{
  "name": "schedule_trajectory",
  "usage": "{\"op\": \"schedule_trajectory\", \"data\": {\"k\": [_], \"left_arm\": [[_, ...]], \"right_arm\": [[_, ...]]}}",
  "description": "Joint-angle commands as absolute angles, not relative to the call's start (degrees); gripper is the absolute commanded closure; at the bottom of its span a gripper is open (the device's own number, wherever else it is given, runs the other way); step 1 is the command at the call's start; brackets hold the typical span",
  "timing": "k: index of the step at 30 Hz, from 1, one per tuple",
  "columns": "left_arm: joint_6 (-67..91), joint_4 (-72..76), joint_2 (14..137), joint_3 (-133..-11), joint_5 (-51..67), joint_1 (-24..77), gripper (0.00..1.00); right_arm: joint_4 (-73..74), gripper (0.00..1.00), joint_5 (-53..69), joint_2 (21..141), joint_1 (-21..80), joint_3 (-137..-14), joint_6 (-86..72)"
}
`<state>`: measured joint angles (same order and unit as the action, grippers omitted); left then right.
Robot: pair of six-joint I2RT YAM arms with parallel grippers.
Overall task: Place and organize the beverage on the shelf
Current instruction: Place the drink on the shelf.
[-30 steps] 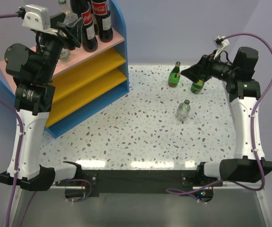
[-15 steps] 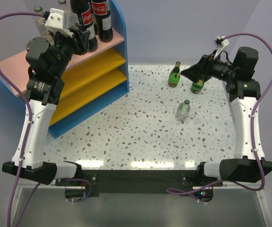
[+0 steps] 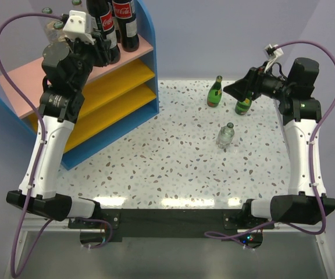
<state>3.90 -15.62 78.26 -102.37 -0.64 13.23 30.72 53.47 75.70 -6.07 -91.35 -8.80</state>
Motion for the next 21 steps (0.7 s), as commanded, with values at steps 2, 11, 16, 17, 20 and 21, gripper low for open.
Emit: {"op": "schedule_trajectory", "data": {"k": [2,11,16,17,20,21], "left_arm": [[2.3,-15.1,78.6,-102.6,-3.0,12.9,0.53],[1.6,-15.5,79.5,-102.5,-2.3,12.9,0.52],[1.4,-15.5,80.6,-103.3,-2.5,12.9,0.52],[1.4,-15.6,80.7,-103.4,-2.5,12.9,0.52],[1.5,-15.6,81.5,-104.1,-2.8,13.0,0.52],[1.4,-15.9,81.6,-104.3,-2.9,12.9,0.52]], "right_arm": [[29.0,0.19,54.1,74.9,-6.5,-91.1,-9.0],[28.7,0.19,54.2,75.1,-6.6,-91.1,-9.1],[28.8,0.19,54.1,75.1,-6.7,-91.1,-9.0],[28.9,0.19,54.2,75.1,-6.8,-91.1,-9.0],[28.7,0.19,54.2,75.1,-6.9,-91.1,-9.0],[28.8,0.19,54.1,75.1,-6.9,-91.1,-9.0]]}}
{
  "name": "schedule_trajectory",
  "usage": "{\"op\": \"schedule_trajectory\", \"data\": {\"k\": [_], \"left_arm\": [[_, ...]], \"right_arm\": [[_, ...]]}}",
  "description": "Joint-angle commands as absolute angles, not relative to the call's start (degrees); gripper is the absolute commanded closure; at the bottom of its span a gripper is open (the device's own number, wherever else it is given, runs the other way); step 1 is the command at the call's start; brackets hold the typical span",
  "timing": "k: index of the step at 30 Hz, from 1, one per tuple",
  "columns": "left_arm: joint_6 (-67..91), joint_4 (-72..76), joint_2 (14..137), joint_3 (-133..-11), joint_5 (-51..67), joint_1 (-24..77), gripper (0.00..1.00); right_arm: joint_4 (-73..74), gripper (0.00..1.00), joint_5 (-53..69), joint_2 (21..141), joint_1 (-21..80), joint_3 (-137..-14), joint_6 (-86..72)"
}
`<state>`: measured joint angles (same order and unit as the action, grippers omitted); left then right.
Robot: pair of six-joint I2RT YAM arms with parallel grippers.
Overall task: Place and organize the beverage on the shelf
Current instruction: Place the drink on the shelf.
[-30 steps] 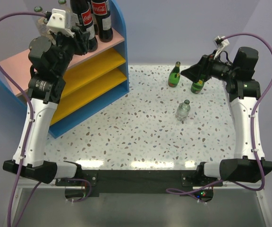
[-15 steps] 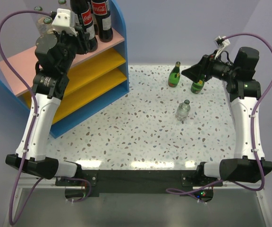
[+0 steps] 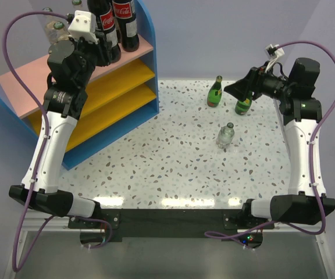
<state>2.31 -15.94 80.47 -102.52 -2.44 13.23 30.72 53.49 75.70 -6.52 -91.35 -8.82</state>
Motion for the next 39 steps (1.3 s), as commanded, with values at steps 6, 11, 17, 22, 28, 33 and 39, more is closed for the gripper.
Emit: {"op": "schedule_trajectory", "data": {"k": [6,11,17,22,28,33,39], "left_arm": [[1.3,-16.1,83.0,-105.6,-3.1,12.9,0.52],[1.4,-16.1,83.5,-106.4,-4.0,12.9,0.52],[1.4,-16.1,84.0,-107.3,-4.7,12.9,0.51],[1.5,-16.2,84.4,-107.8,-5.4,12.9,0.51],[1.5,-16.4,85.1,-108.7,-5.9,12.8,0.5],[1.5,-16.4,85.4,-108.8,-6.1,12.8,0.5],[1.4,-16.5,86.2,-109.8,-6.1,12.8,0.49]], "right_arm": [[28.7,0.19,54.4,75.1,-6.9,-91.1,-9.1],[28.7,0.19,54.4,75.1,-7.0,-91.1,-9.1],[28.7,0.19,54.4,75.1,-7.1,-91.2,-9.1],[28.8,0.19,54.5,75.2,-7.1,-91.2,-9.0],[28.7,0.19,54.7,75.3,-7.3,-91.4,-9.1],[28.8,0.19,54.7,75.2,-7.3,-91.6,-9.1],[28.9,0.19,54.8,75.3,-7.4,-91.8,-9.1]]}}
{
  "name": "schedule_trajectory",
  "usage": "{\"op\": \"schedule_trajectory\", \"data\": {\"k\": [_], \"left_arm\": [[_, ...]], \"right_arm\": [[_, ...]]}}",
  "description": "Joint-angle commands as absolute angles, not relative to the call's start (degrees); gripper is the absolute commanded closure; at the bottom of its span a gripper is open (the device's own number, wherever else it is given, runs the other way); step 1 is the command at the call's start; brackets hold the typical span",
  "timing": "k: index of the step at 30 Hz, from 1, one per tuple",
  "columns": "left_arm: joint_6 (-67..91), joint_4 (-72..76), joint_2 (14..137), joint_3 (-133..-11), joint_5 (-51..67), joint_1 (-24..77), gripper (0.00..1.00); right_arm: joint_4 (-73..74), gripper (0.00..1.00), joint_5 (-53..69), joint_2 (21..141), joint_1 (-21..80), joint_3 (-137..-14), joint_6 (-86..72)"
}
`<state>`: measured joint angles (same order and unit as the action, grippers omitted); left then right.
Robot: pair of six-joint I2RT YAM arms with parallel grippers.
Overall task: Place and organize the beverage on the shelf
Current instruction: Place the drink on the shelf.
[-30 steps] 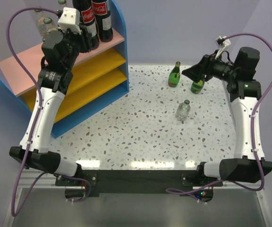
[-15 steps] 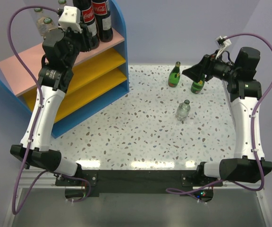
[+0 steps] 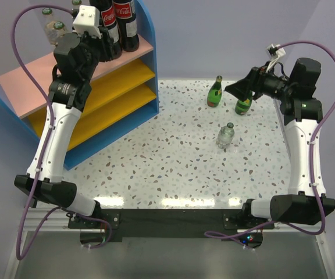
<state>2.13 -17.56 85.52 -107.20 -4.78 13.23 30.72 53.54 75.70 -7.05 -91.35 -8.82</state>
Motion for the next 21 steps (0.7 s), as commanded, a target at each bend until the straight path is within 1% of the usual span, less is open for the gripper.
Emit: {"op": "schedule_trajectory", "data": {"k": [1,16,19,21], "left_arm": [[1.4,-16.6,86.4,-110.0,-6.1,12.8,0.49],[1.3,-16.7,86.9,-111.3,-5.3,12.8,0.49],[1.8,-16.3,86.0,-111.6,-3.6,12.8,0.46],[2.2,-16.3,85.3,-111.9,-2.1,12.8,0.42]], "right_arm": [[28.9,0.19,54.8,75.4,-7.5,-91.8,-9.1],[29.1,0.19,54.9,75.4,-7.7,-91.7,-8.9],[29.2,0.19,55.2,75.3,-7.8,-91.6,-8.5],[29.4,0.19,55.3,75.3,-7.8,-91.7,-8.3]]}}
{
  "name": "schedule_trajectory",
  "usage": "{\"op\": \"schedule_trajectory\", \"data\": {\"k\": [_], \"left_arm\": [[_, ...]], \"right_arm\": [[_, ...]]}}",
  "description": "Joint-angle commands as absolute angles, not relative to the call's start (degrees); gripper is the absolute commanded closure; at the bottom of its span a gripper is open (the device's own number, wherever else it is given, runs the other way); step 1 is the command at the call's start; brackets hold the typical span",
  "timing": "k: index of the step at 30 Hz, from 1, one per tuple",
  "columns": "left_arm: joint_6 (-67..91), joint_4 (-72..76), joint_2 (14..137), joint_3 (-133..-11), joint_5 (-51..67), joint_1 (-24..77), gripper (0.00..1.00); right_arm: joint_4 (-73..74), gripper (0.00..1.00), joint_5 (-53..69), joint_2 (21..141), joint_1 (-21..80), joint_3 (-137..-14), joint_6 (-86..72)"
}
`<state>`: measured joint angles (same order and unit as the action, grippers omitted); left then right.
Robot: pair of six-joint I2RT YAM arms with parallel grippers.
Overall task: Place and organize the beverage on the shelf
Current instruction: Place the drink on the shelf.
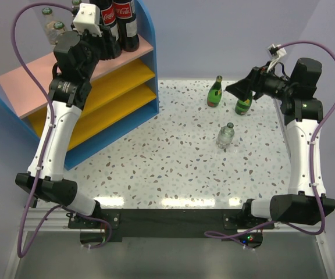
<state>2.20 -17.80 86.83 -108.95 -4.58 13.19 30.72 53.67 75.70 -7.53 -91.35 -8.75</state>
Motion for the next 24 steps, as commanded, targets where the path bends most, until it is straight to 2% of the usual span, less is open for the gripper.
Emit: {"op": "schedule_trajectory", "data": {"k": [1,5,12,14,19,24], "left_arm": [[2.4,-16.0,84.4,-111.8,-0.6,12.8,0.4],[3.2,-16.1,81.7,-111.7,3.6,12.8,0.27],[5.0,-19.4,75.7,-110.1,10.4,12.8,0.13],[5.4,-22.0,73.0,-109.0,12.3,12.8,0.05],[4.7,-28.6,64.5,-102.4,17.0,12.8,0.0],[4.7,-28.0,52.6,-83.4,19.2,12.8,0.0]], "right_arm": [[29.5,0.19,55.5,75.3,-7.7,-91.6,-8.0],[29.7,0.19,55.9,75.4,-7.8,-91.4,-7.8],[31.7,0.19,57.4,75.3,-7.8,-91.9,-5.4],[34.6,0.19,57.8,75.8,-7.8,-92.7,-2.4],[48.1,0.19,56.6,77.8,-7.8,-95.4,11.1],[60.3,0.16,51.2,79.2,-7.7,-96.2,24.1]]}}
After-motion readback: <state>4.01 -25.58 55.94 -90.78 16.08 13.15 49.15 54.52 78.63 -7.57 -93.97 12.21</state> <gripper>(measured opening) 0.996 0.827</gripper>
